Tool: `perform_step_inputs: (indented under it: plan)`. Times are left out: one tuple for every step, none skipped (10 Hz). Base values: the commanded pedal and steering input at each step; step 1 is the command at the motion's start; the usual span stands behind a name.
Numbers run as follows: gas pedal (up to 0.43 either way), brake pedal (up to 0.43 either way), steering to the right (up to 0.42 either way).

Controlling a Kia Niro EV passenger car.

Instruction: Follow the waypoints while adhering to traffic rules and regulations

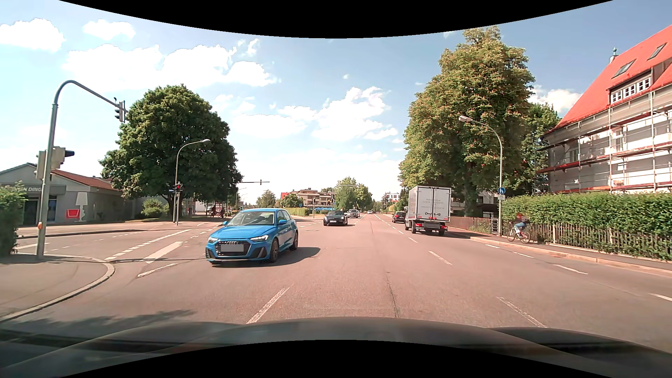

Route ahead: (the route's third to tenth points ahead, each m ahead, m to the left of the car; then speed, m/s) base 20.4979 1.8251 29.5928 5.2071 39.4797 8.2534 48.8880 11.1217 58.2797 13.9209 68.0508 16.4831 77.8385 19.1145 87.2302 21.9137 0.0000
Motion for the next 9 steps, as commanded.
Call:
perform_step_inputs:
  plan:
    - [0.0, 0.445, -0.006]
    - [0.0, 0.439, -0.006]
    - [0.0, 0.341, -0.006]
    - [0.0, 0.287, -0.006]
    - [0.0, 0.238, -0.006]
    - [0.0, 0.238, -0.006]
    - [0.0, 0.244, -0.006]
    - [0.0, 0.244, -0.006]
    - [0.0, 0.238, -0.006]
